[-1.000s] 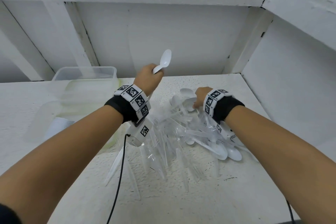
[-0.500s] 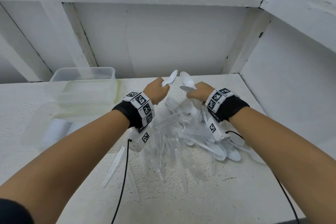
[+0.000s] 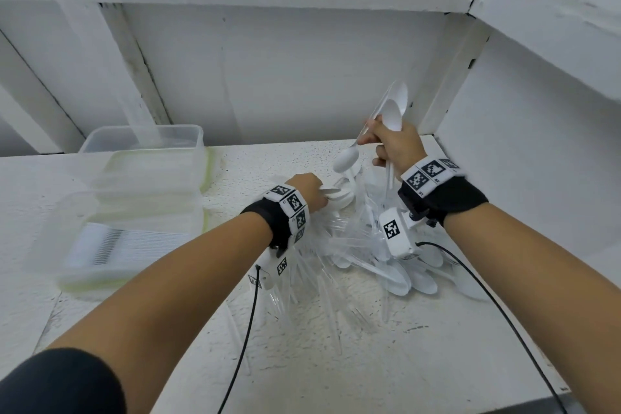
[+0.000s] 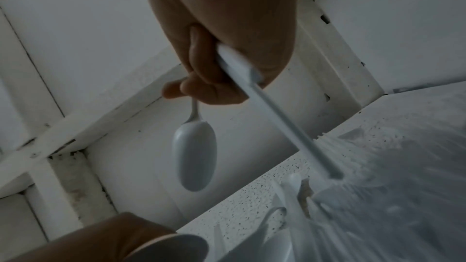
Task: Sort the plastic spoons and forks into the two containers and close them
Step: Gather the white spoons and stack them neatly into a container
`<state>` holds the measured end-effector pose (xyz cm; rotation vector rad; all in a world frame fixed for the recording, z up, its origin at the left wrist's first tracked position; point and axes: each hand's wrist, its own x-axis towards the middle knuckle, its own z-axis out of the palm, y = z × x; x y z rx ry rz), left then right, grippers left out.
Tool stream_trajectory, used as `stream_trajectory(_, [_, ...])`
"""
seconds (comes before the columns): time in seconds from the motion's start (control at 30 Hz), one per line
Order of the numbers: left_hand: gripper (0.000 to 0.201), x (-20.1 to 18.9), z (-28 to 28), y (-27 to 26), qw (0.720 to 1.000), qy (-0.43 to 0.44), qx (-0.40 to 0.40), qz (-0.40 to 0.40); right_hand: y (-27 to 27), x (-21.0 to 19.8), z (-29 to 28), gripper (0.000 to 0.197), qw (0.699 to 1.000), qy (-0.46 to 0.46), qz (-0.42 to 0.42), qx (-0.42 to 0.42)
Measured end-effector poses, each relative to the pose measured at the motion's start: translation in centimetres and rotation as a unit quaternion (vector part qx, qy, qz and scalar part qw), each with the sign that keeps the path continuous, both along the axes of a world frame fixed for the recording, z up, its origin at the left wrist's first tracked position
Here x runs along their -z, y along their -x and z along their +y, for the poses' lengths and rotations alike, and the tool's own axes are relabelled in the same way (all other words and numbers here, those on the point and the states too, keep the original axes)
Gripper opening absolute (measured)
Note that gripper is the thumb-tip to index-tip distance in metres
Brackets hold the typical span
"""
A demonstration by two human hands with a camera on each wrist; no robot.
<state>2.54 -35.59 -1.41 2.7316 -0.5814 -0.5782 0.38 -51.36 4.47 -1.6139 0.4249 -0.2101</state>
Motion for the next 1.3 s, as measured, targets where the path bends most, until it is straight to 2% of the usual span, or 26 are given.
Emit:
stream_trajectory(0.17, [0.028, 0.3, -0.8, 0.2, 0.997, -0.069, 0.020, -0.006, 0.8, -0.2, 0.3, 0.014, 0.998, -0.041, 0.024, -0.047])
stream_trajectory(0.33, [0.016, 0.1, -1.0, 0.4, 0.997, -0.074, 0.032, 0.000, 1.3, 0.5, 0.4, 0.027, 0.997, -0.027, 0.032, -0.065])
stream_trajectory(0.4, [0.018, 0.0, -0.9, 0.5, 0.996, -0.079, 0.035, 0.003, 1.5, 1.0, 0.1, 0.025, 0.997, -0.020, 0.026, -0.070])
stream_trajectory(0.57, [0.028, 0.1, -0.9, 0.6, 0.996, -0.091, 0.023, 0.013, 2.0, 1.4, 0.0, 0.006, 0.994, -0.042, 0.048, -0.094])
stream_trajectory(0.73, [0.026, 0.3, -0.6, 0.3, 0.996, -0.086, 0.006, 0.018, 2.2, 1.5, -0.2, 0.019, 0.992, -0.027, 0.068, -0.101])
stream_trajectory(0.87, [0.025, 0.2, -0.4, 0.5, 0.995, -0.094, 0.019, 0.019, 2.4, 1.7, 0.0, 0.016, 0.991, -0.017, 0.087, -0.098])
stream_trajectory(1.0, [0.033, 0.3, -0.3, 0.7, 0.996, -0.081, 0.013, 0.023, 2.6, 1.8, 0.2, 0.015, 0.990, -0.013, 0.103, -0.092])
stream_trajectory(1.13, [0.020, 0.1, 0.2, 0.8, 0.998, -0.053, 0.016, 0.020, 2.9, 1.9, 0.3, 0.015, 0.991, -0.010, 0.100, -0.087])
stream_trajectory(1.2, [0.027, -0.4, 0.7, 0.9, 0.999, -0.029, 0.024, 0.007, 3.1, 2.0, 0.3, 0.013, 0.992, -0.009, 0.095, -0.087])
stream_trajectory(1.3, [0.026, -1.0, 1.4, 0.9, 0.999, 0.023, 0.021, -0.012, 3.1, 2.0, 0.6, 0.011, 0.992, -0.016, 0.089, -0.084])
